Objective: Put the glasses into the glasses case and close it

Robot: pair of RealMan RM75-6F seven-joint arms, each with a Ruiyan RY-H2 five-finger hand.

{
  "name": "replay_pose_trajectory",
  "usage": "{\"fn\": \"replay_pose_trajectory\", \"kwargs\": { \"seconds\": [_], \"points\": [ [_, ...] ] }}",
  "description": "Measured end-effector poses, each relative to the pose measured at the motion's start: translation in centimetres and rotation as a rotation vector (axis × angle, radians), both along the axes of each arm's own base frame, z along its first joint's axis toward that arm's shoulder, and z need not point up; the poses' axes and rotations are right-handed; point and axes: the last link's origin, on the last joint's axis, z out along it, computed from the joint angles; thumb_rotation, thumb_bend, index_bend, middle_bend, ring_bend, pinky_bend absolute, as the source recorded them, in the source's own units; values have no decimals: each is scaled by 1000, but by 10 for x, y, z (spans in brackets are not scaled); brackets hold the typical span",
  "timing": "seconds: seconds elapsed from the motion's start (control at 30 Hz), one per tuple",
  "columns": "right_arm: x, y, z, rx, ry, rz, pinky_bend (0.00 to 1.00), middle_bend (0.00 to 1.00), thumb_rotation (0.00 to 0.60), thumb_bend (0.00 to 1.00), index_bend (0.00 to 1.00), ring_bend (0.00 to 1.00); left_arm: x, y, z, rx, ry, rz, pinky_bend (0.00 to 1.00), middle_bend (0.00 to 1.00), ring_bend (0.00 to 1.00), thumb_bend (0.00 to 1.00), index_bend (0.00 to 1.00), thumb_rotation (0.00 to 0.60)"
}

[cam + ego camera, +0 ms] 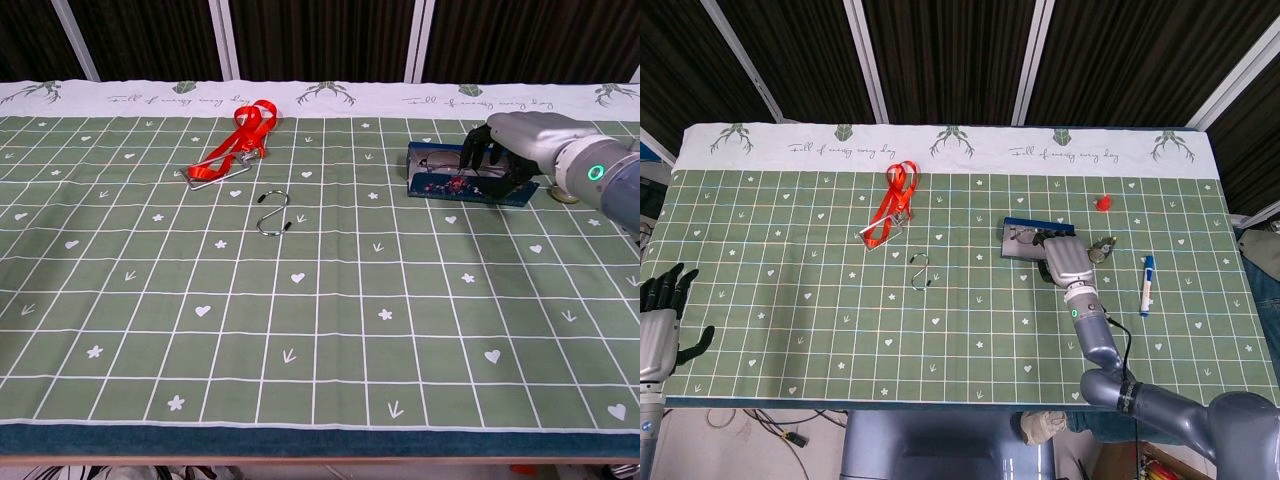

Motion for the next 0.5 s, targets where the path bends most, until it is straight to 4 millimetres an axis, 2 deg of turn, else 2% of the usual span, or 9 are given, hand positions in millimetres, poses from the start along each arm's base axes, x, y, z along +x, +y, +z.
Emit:
{"fn": "replay_pose_trajectory", "kwargs": {
  "seconds": [0.1,0.23,0.5],
  "points": [
    [-1,-3,-3,7,2,-10,266,334,600,491,416,313,0,0,0,0,-2,1,0,0,0,309,72,600],
    [-2,-4,-6,15,7,-16,266,334,600,373,481,313,0,0,0,-1,-3,3,0,0,0,309,72,600],
    [-1,-3,-6,13,4,-12,267,335,600,384,549,313,0,0,0,-3,-2,4,0,0,0,310,72,600]
  ]
}}
